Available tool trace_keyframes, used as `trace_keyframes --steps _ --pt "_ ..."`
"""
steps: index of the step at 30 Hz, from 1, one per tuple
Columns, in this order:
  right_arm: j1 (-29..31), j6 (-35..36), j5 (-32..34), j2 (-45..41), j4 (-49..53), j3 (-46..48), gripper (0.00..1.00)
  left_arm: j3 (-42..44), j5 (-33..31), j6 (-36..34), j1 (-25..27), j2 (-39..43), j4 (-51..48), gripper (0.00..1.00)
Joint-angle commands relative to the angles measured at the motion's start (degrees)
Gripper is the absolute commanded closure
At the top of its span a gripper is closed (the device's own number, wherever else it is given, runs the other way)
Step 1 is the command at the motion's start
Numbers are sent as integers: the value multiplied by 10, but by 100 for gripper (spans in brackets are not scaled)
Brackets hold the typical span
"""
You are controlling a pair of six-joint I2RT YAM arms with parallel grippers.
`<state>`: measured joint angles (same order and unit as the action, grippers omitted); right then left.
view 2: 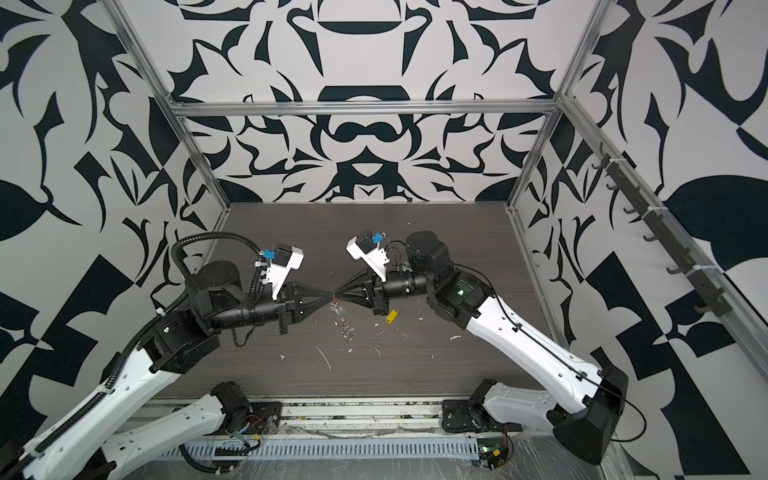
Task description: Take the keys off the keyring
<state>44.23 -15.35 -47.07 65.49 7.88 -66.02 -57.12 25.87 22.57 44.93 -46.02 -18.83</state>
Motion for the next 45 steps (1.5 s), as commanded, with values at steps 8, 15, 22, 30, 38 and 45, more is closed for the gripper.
trace_keyframes --steps 8,15,22,30,38,45 --pt "1 -79 203 -83 -177 95 69 56 -92 81 1 37 134 100" --pt "1 -143 192 -64 -255 125 69 81 -108 102 1 54 188 100" --pt "1 -230 180 -49 -399 166 66 109 -117 105 1 72 233 100" --pt "9 -295 130 -13 -479 157 62 132 -136 99 1 76 283 100" --pt "29 -286 117 0 -464 141 66 137 -146 90 1 71 310 100" --pt "33 -283 115 -1 -468 137 71 135 -146 85 1 65 312 100"
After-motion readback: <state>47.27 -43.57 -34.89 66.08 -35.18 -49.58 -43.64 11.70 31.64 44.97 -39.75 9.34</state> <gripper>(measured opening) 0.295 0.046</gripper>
